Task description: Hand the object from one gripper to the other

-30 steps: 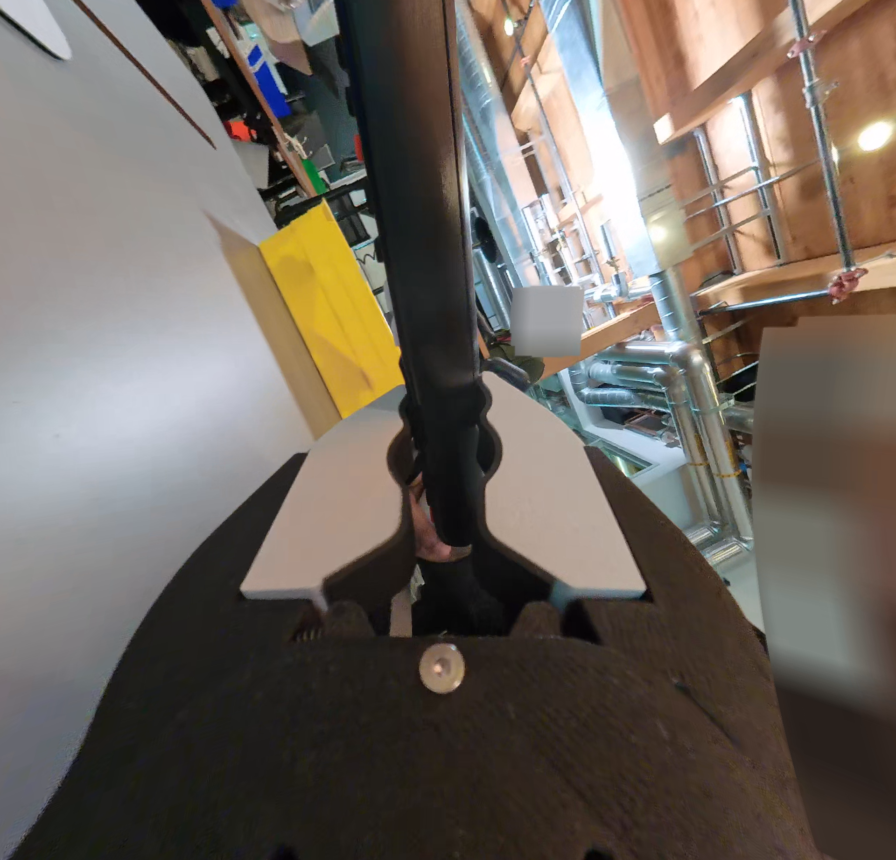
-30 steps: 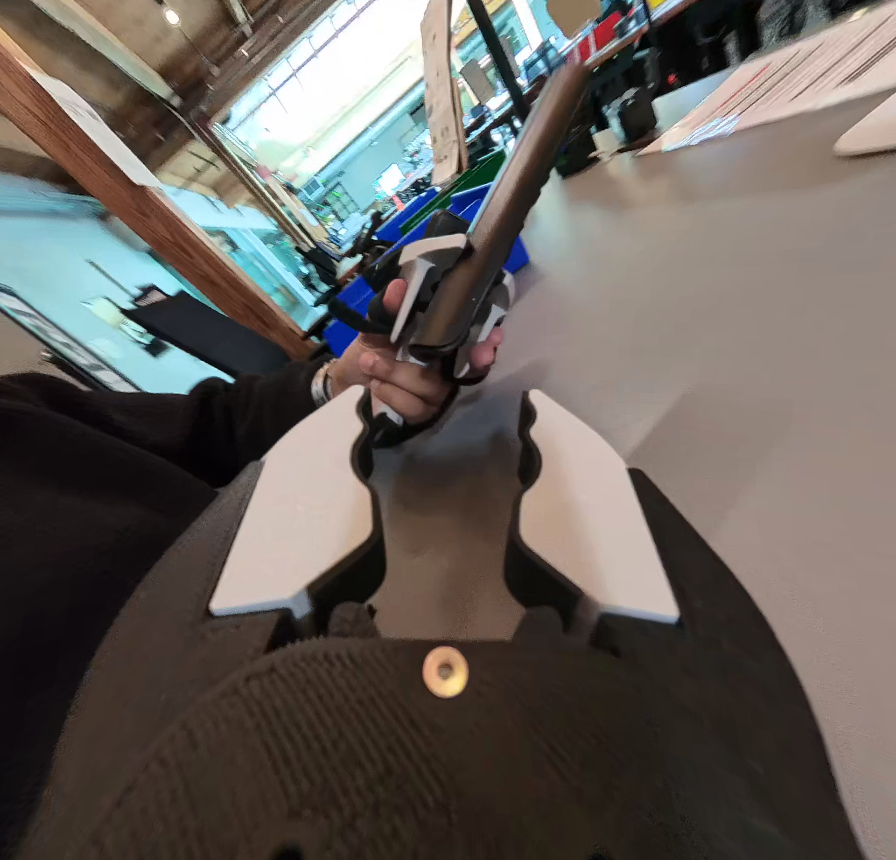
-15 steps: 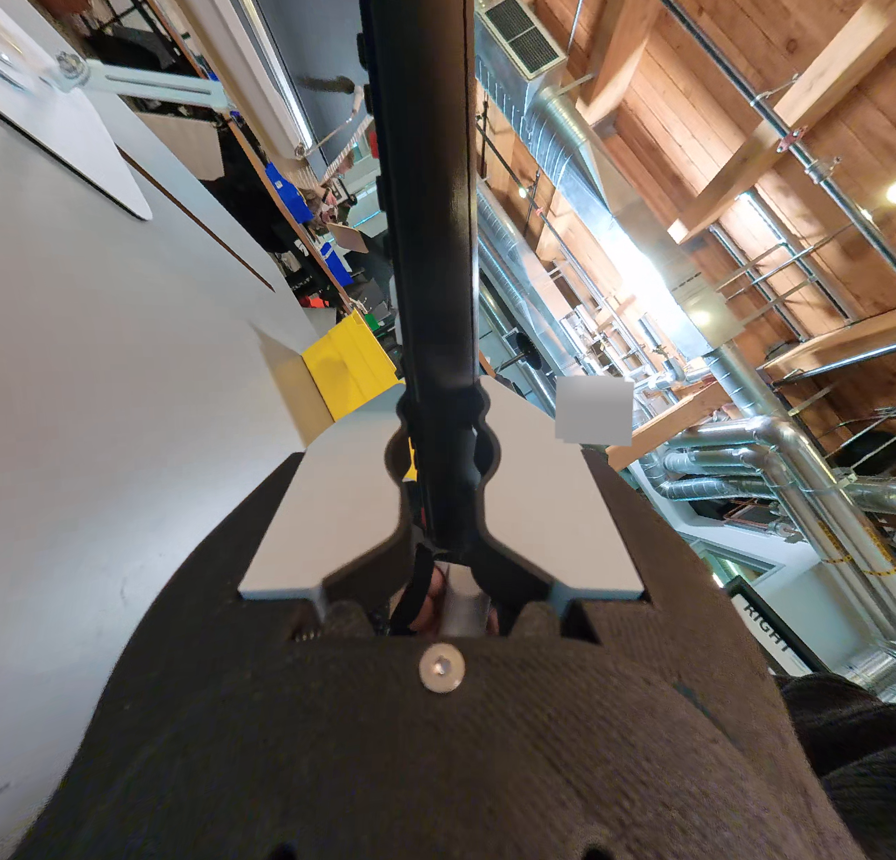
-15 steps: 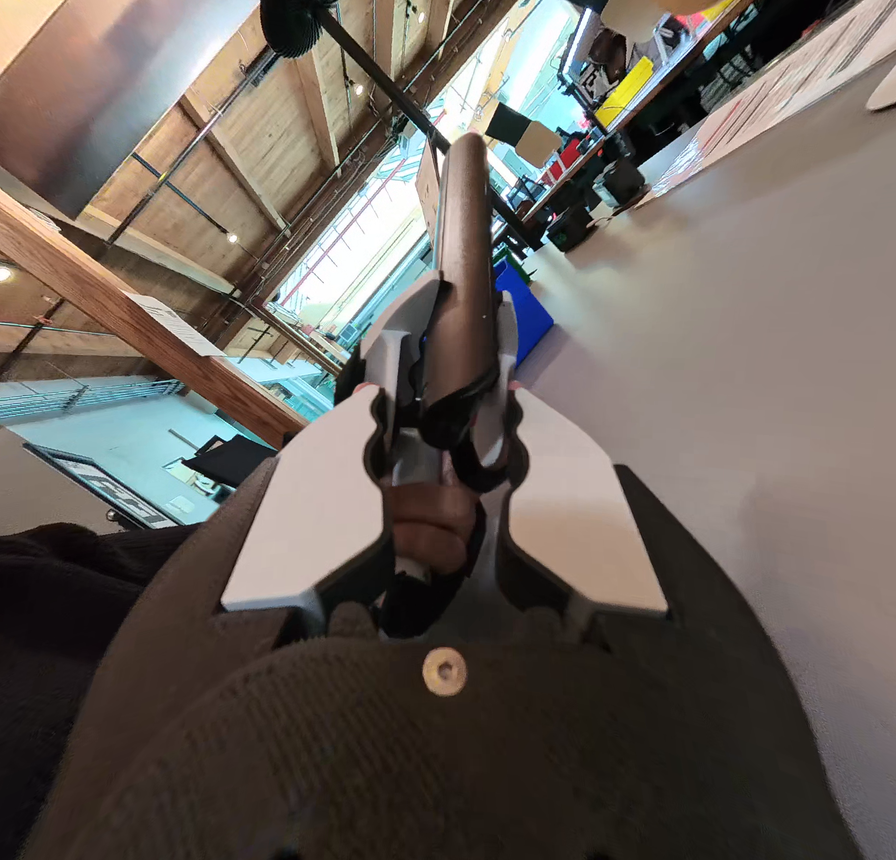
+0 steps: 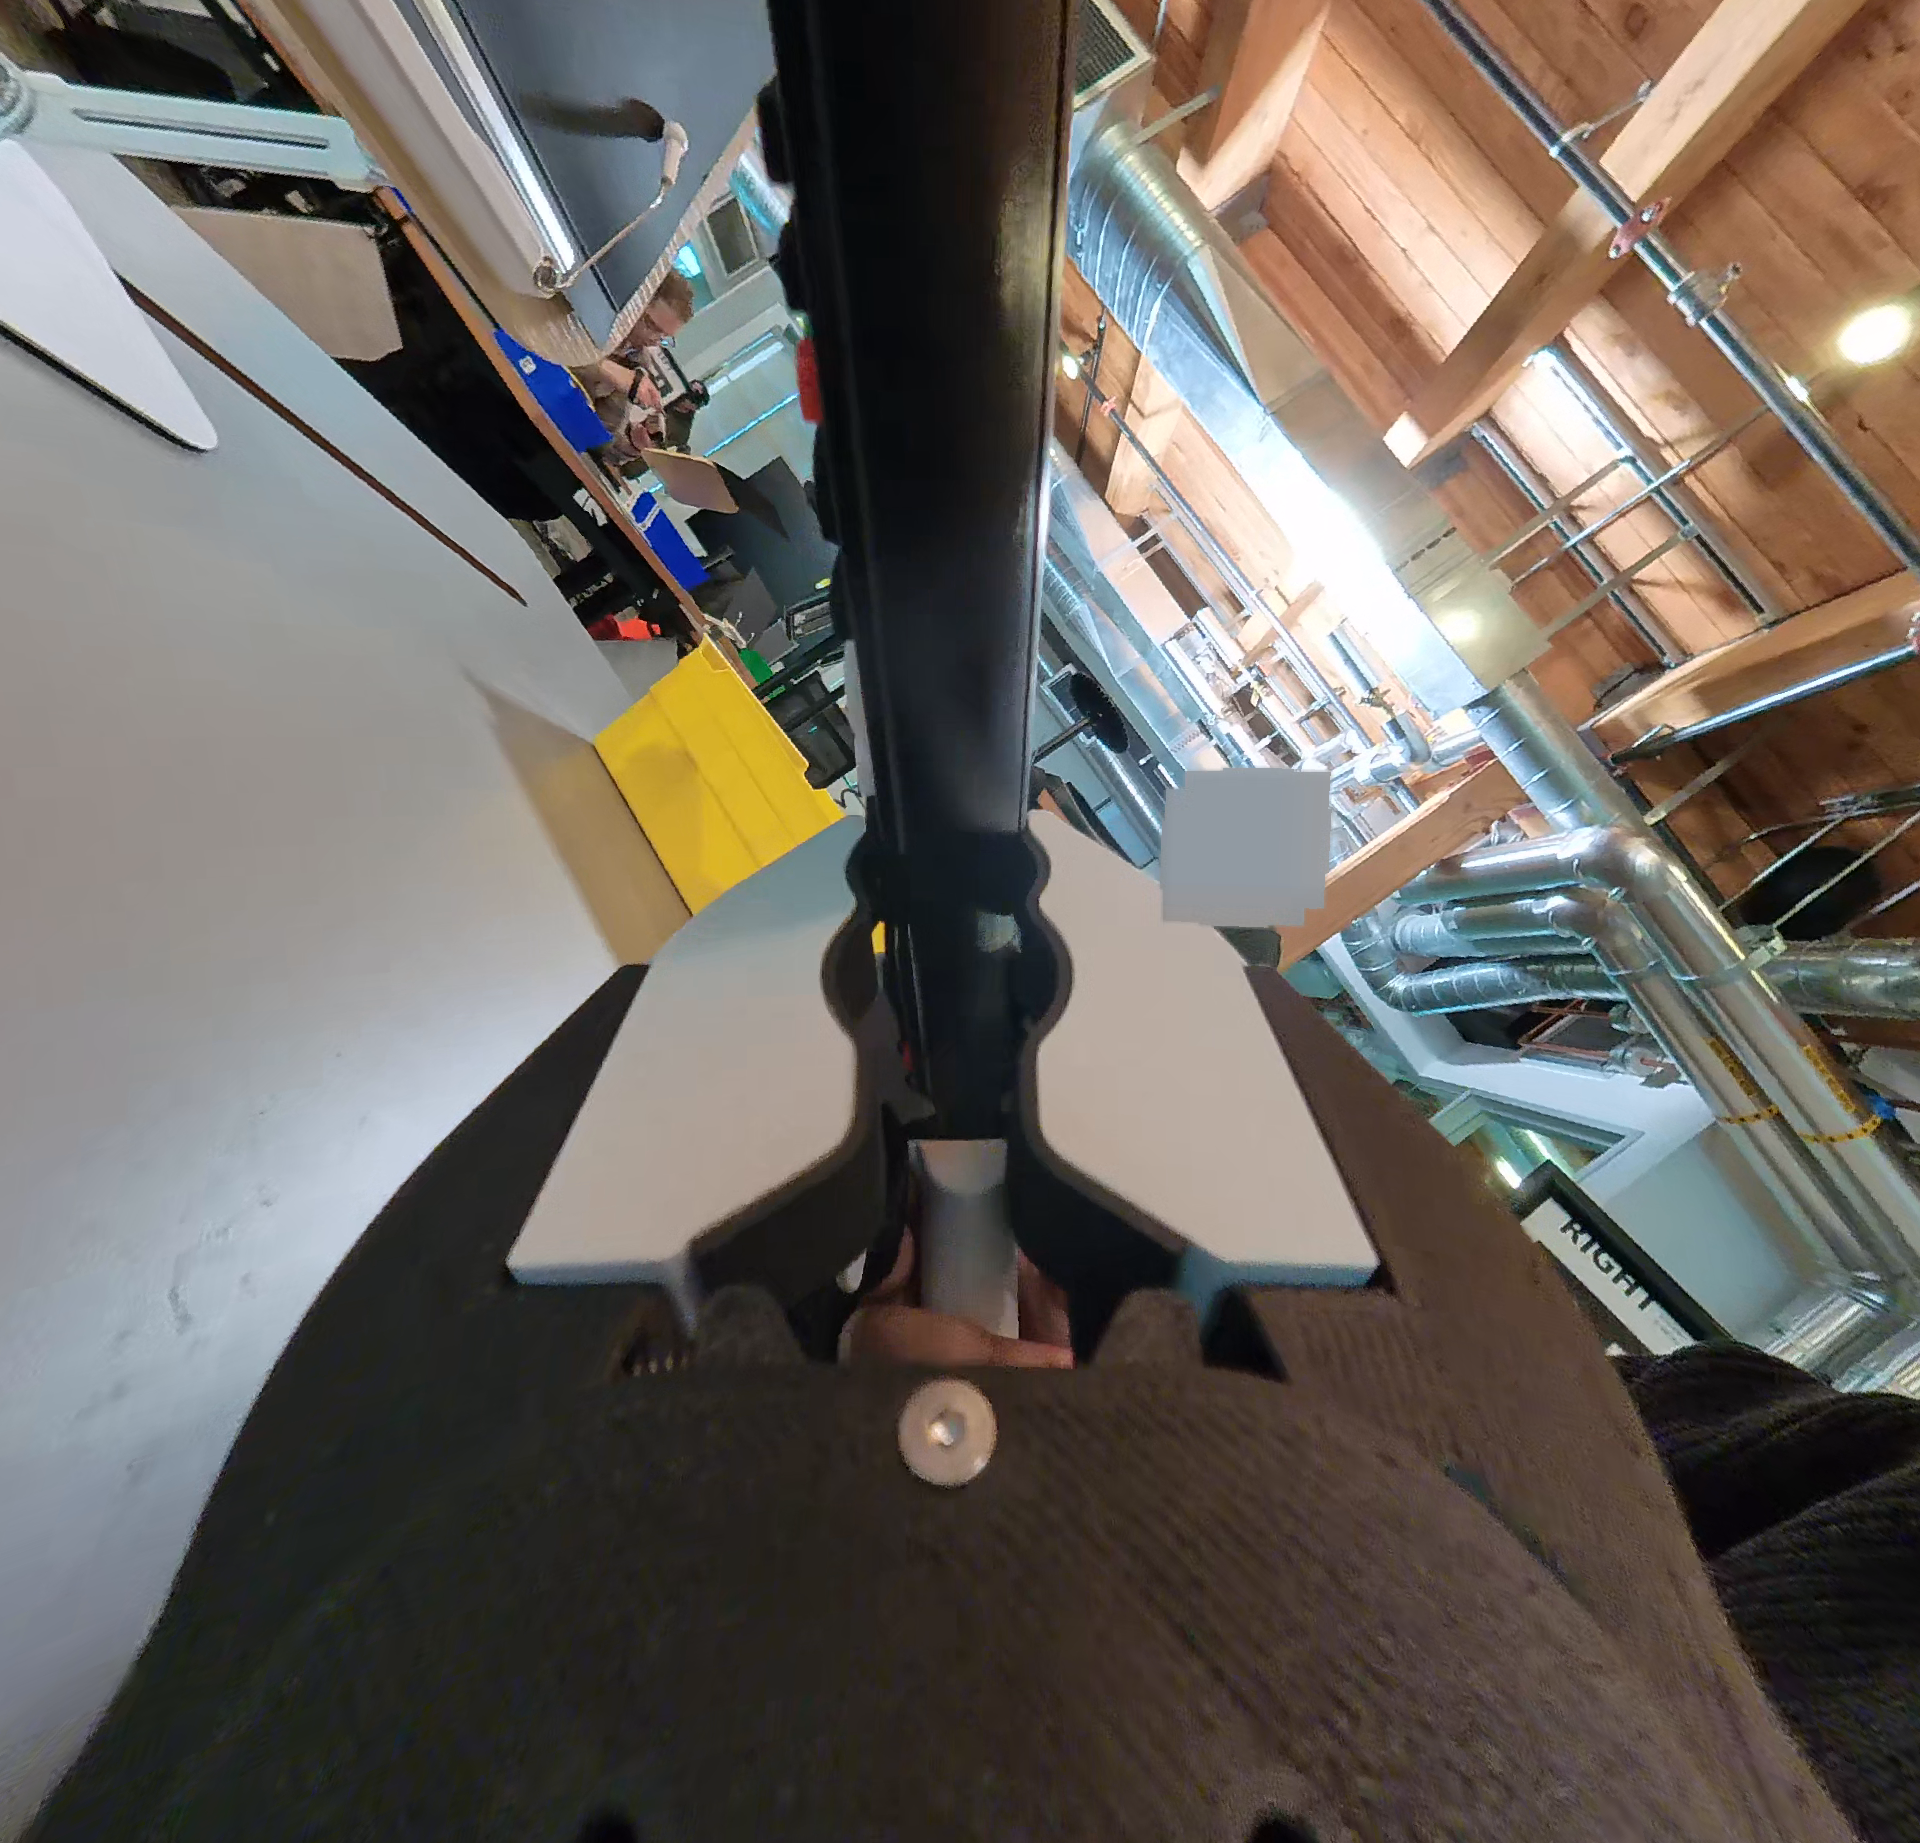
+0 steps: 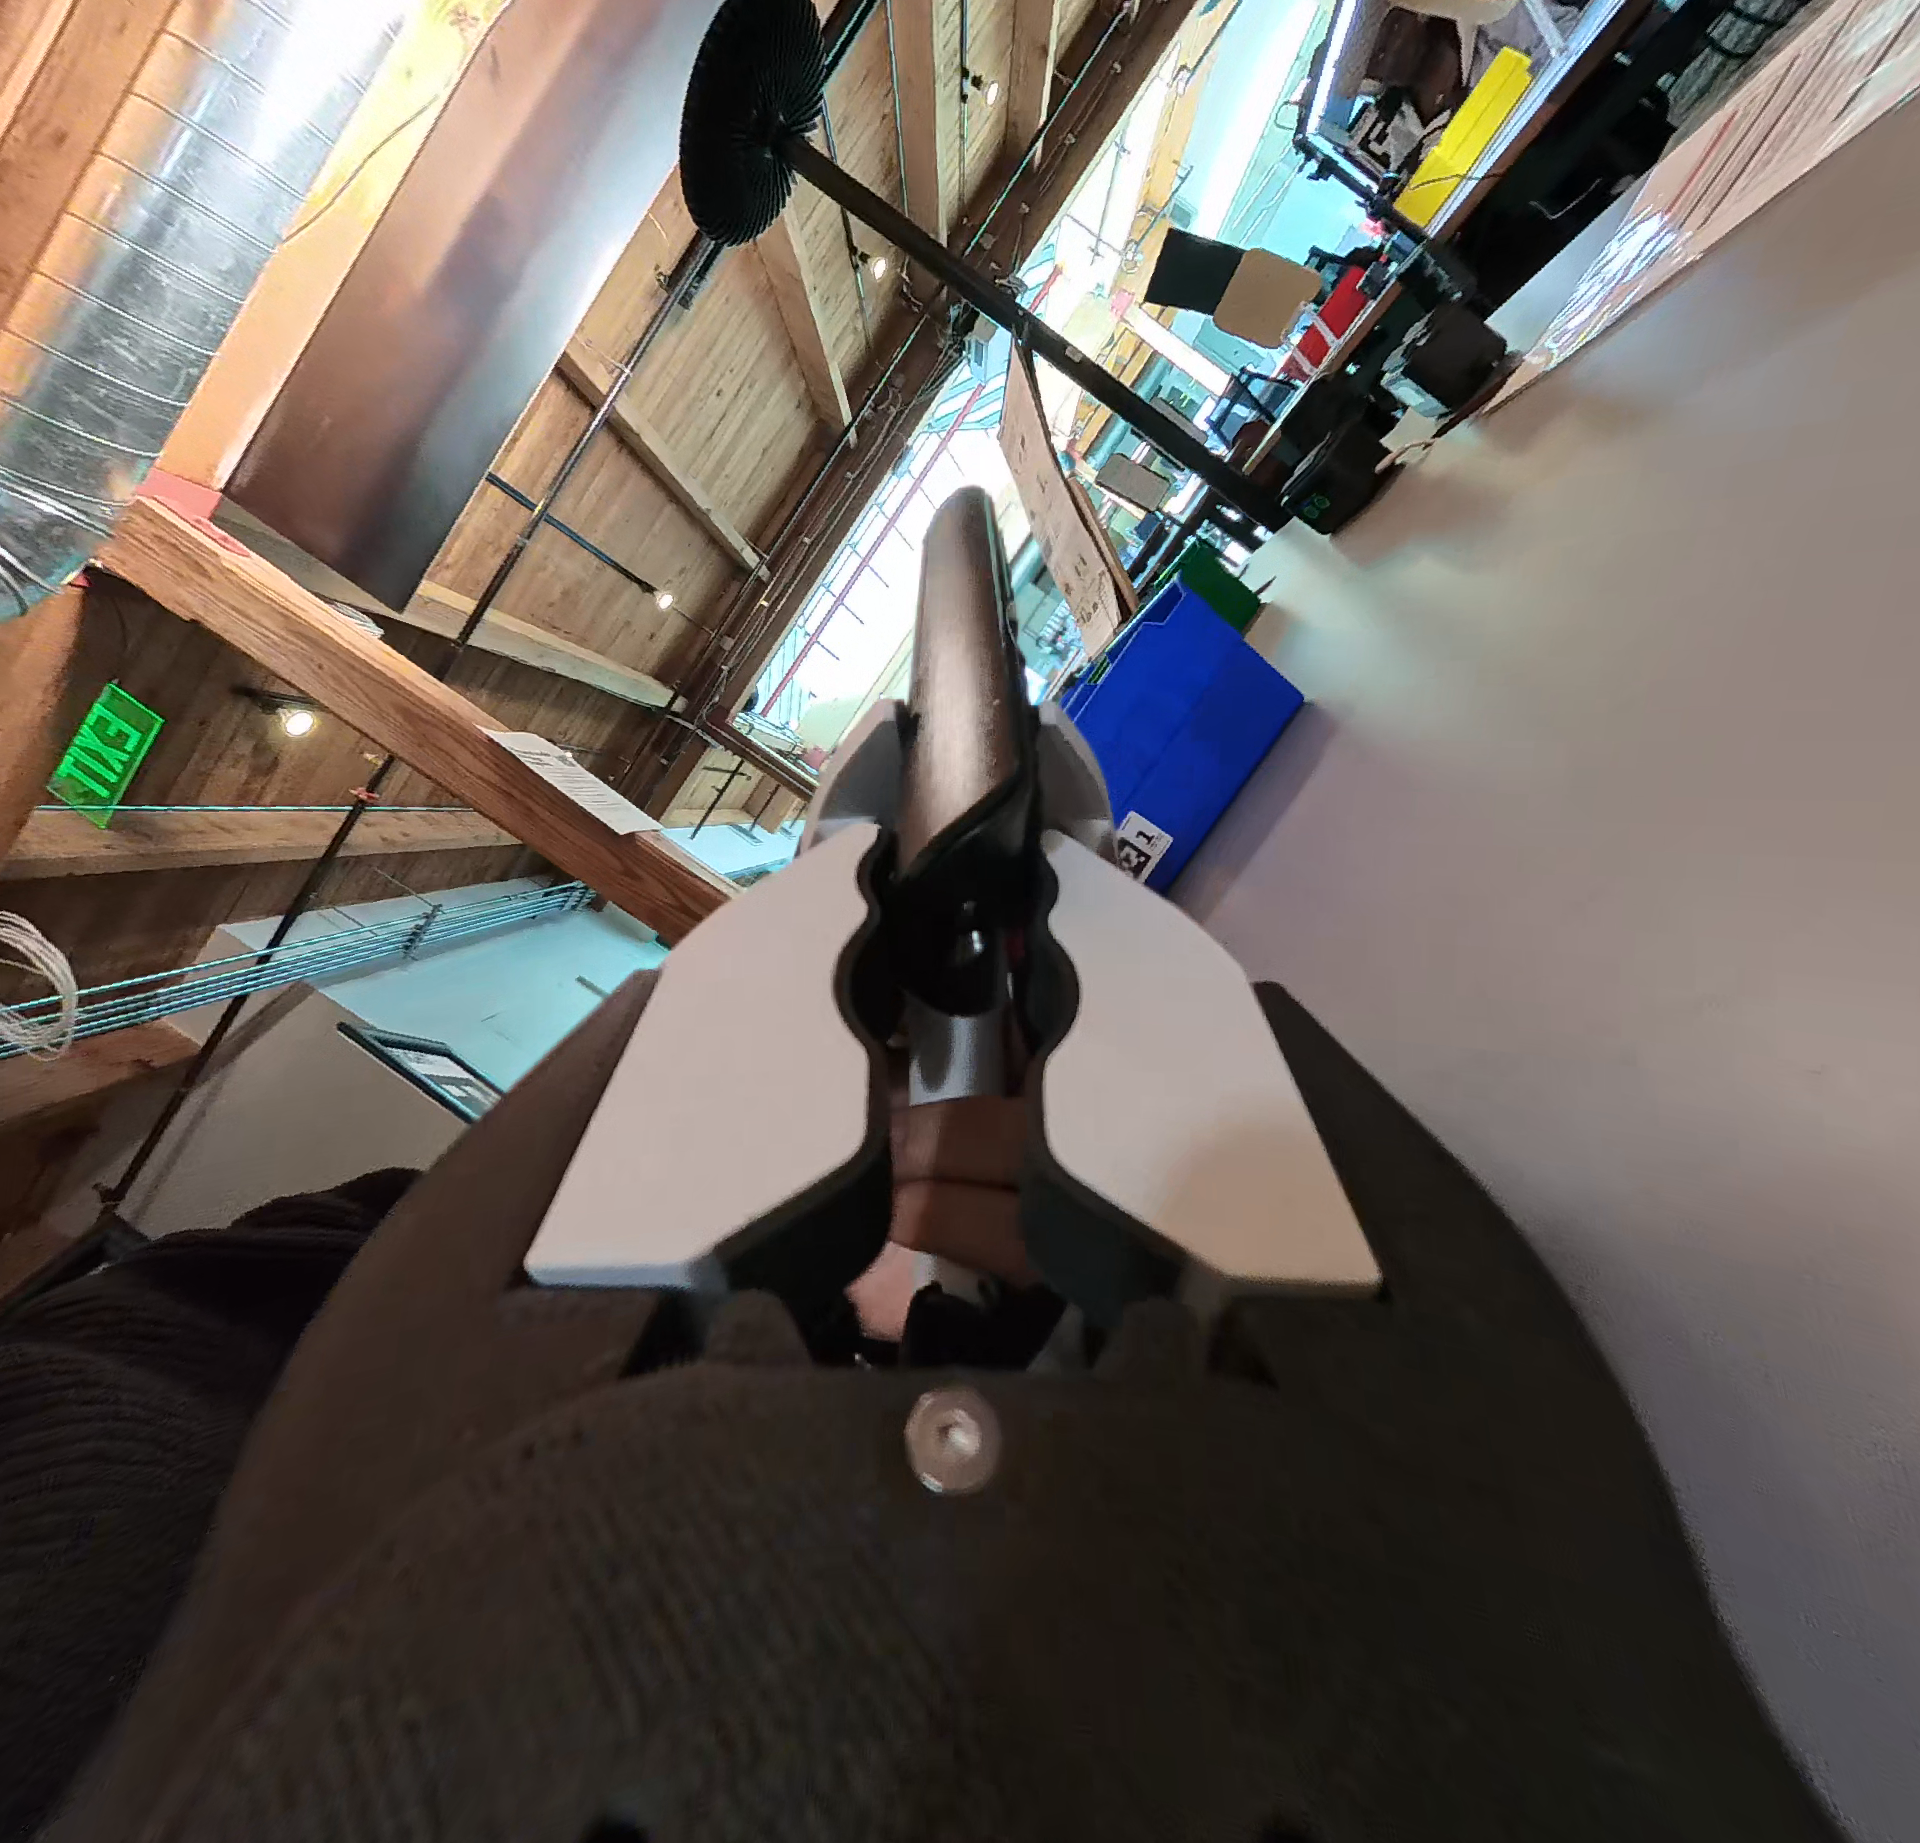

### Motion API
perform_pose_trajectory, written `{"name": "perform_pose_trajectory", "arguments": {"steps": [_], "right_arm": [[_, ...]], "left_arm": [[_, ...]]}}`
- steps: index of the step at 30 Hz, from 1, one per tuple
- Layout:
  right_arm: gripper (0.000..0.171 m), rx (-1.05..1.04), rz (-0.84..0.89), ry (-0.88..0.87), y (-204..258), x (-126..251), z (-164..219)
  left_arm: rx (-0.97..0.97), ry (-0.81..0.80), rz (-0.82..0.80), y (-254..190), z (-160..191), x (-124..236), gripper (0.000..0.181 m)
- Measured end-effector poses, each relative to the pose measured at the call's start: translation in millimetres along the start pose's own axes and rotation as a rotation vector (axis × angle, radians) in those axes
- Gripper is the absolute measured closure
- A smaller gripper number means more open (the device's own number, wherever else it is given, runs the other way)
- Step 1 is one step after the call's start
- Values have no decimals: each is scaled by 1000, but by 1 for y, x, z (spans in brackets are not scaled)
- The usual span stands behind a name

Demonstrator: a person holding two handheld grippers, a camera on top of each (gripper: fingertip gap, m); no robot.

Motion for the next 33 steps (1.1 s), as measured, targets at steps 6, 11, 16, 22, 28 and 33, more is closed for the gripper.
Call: {"name": "perform_pose_trajectory", "arguments": {"steps": [6, 11, 16, 22, 28, 33], "right_arm": [[148, -22, 4, -1, 0, 3, -10], [149, -52, 65, -19, -6, 21, -47], [148, -181, 217, 186, -32, 46, -73], [148, -255, 240, 204, -40, 67, -93], [148, -262, 241, 223, -43, 67, -90], [148, -281, 237, 248, -44, 68, -89]], "left_arm": [[12, 47, 2, 2, 0, -1, 153], [49, 161, -65, 11, 9, -1, 120], [-146, 298, -173, 16, 12, -3, 102], [-518, 340, -434, 39, -20, 4, 78], [-727, 326, -475, 43, -46, 7, 81], [-917, 367, -468, 42, -50, 4, 81]]}}
Point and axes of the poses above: each gripper's, where its closed fingertips meet, x back along the fingers, z out of its underside, y = z × x across the jaws, the point moved 7 cm from there along x, back along the fingers, and after that the axes turned 9 degrees about -x, right-handed, at the moved point
